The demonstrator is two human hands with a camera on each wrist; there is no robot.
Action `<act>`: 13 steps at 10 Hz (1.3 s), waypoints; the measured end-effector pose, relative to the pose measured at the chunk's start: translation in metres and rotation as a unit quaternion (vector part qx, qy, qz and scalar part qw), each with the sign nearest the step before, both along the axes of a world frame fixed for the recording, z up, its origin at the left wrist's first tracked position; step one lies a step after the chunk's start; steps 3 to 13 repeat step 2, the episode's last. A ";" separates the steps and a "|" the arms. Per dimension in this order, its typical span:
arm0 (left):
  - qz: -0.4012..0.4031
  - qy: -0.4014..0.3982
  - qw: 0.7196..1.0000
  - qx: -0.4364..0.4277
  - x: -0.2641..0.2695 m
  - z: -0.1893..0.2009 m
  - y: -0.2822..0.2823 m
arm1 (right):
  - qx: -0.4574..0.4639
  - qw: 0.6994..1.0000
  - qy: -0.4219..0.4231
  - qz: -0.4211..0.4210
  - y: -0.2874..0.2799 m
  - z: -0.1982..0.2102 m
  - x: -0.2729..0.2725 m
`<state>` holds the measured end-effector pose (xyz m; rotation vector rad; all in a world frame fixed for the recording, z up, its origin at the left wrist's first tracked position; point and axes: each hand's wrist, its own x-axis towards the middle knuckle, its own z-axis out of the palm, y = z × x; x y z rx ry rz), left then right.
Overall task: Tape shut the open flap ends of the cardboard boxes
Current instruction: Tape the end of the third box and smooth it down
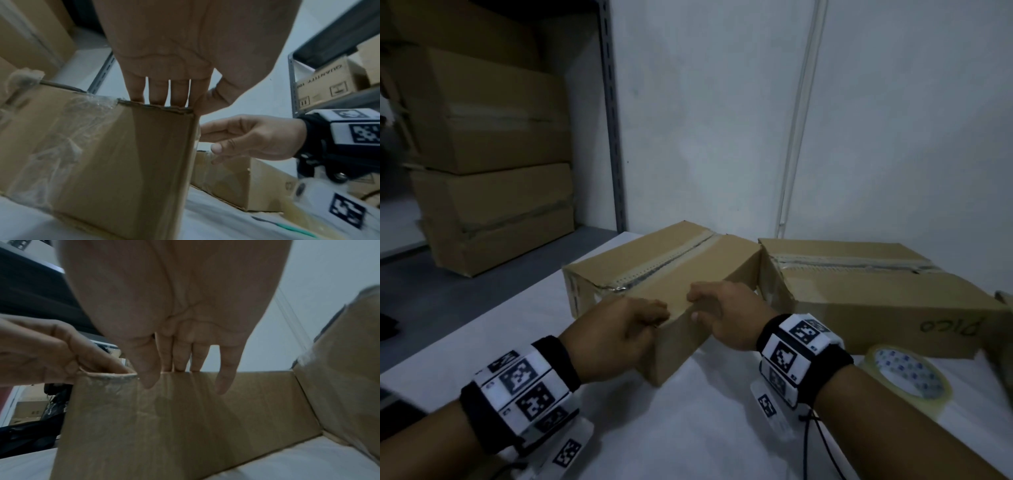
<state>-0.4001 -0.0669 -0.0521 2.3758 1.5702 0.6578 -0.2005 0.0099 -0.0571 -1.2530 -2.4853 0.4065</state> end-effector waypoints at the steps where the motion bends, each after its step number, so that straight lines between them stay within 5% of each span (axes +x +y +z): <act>1: -0.021 0.018 0.999 0.035 0.001 -0.001 -0.004 | 0.016 1.000 0.017 -0.014 -0.009 0.006 0.005; 13: -0.027 -0.015 0.998 0.052 0.004 -0.005 -0.015 | 0.056 0.997 0.050 -0.010 -0.025 0.023 0.025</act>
